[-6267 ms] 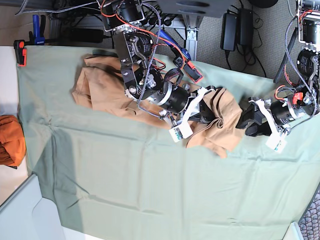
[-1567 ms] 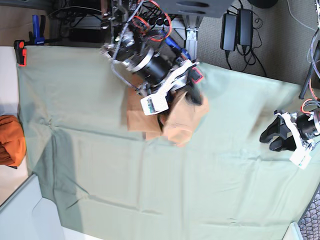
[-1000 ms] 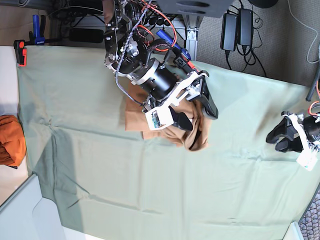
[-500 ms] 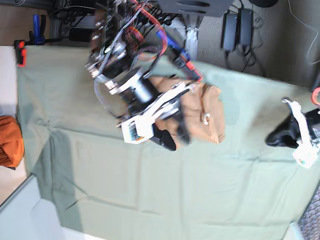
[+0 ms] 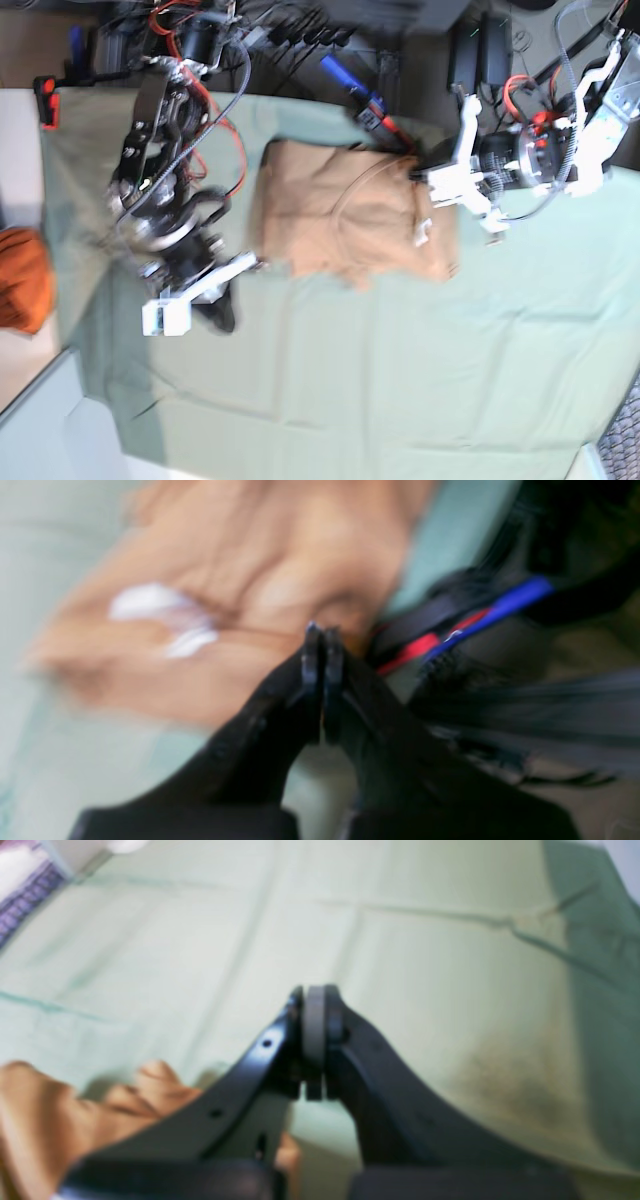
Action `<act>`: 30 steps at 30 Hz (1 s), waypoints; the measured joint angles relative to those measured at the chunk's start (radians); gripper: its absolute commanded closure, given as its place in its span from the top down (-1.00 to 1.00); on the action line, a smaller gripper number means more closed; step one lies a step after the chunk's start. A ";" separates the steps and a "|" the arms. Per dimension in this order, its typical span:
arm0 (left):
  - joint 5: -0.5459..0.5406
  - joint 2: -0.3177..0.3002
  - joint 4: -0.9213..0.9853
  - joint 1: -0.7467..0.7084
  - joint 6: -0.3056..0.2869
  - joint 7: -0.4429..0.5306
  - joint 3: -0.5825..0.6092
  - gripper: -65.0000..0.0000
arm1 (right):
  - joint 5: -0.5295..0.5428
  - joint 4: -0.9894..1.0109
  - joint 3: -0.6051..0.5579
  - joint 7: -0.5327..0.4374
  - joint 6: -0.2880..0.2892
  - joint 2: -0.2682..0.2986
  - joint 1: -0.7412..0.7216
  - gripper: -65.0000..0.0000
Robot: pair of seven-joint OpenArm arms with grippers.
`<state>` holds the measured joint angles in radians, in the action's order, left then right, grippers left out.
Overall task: Fold the T-shirt properly
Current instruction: 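Grasp the folded bundle's sides with both grippers and press inward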
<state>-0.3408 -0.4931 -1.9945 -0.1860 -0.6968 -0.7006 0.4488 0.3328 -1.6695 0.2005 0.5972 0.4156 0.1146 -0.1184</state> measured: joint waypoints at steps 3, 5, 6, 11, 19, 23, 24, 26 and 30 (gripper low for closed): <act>0.064 0.032 0.048 -0.003 0.000 0.014 0.039 -1.00 | -0.007 0.157 -0.042 0.006 0.000 0.022 -0.066 -1.00; 0.064 0.060 0.067 0.002 0.000 0.022 0.038 -1.00 | -0.011 0.237 -0.084 0.008 0.000 0.027 -0.108 -1.00; 0.064 0.079 0.076 0.007 0.001 0.023 0.038 -1.00 | -0.013 0.267 -0.108 0.008 0.000 0.027 -0.129 -1.00; 0.063 0.133 0.196 0.054 0.000 0.049 0.040 -1.00 | -0.045 0.323 -0.220 0.009 0.000 0.030 -0.167 -1.00; 0.007 0.133 0.436 0.192 -0.034 0.106 0.042 -1.00 | 0.009 0.330 -0.256 0.108 0.000 0.041 -0.164 -1.00; 0.023 0.135 0.476 0.249 -0.033 0.102 0.043 -1.00 | 0.079 0.306 -0.256 0.141 0.000 0.085 -0.121 -1.00; 0.029 0.134 0.485 0.266 -0.032 0.097 0.043 -1.00 | 0.086 0.293 -0.256 0.143 0.000 0.093 -0.105 -1.00; 0.039 0.132 0.505 0.299 -0.027 0.090 0.042 -1.00 | 0.093 0.257 -0.256 0.148 0.000 0.107 -0.067 -1.00; 0.042 0.130 0.549 0.349 -0.022 0.090 0.042 -1.00 | 0.127 0.164 -0.257 0.149 0.000 0.140 0.016 -1.00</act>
<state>-0.2985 -0.3634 -1.4452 0.1627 -0.7185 -0.6102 0.4908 0.4603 -1.5051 -0.0570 0.7460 0.4156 0.2543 -0.1028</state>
